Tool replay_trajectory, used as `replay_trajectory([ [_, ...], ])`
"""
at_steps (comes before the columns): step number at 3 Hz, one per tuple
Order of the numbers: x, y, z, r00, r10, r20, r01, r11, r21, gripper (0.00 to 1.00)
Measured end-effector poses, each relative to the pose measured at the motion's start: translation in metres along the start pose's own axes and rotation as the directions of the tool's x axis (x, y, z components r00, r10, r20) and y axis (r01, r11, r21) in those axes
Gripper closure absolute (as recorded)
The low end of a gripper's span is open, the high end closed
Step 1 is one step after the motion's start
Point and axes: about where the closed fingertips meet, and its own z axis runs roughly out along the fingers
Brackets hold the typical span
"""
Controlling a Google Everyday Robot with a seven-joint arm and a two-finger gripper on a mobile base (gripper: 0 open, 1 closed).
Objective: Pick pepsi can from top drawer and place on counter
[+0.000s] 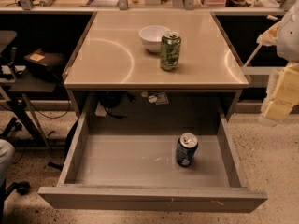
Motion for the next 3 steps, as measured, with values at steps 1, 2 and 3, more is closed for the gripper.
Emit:
replay_trajectory([
  [1, 0.0, 0.0, 0.0, 1.0, 0.0, 0.0, 0.0, 1.0, 0.0, 0.0],
  [2, 0.006, 0.001, 0.014, 0.996, 0.029, 0.078, -0.025, 0.9981, -0.056, 0.0],
  [3, 0.029, 0.015, 0.087, 0.961, 0.125, 0.245, -0.077, 0.9776, -0.196, 0.0],
])
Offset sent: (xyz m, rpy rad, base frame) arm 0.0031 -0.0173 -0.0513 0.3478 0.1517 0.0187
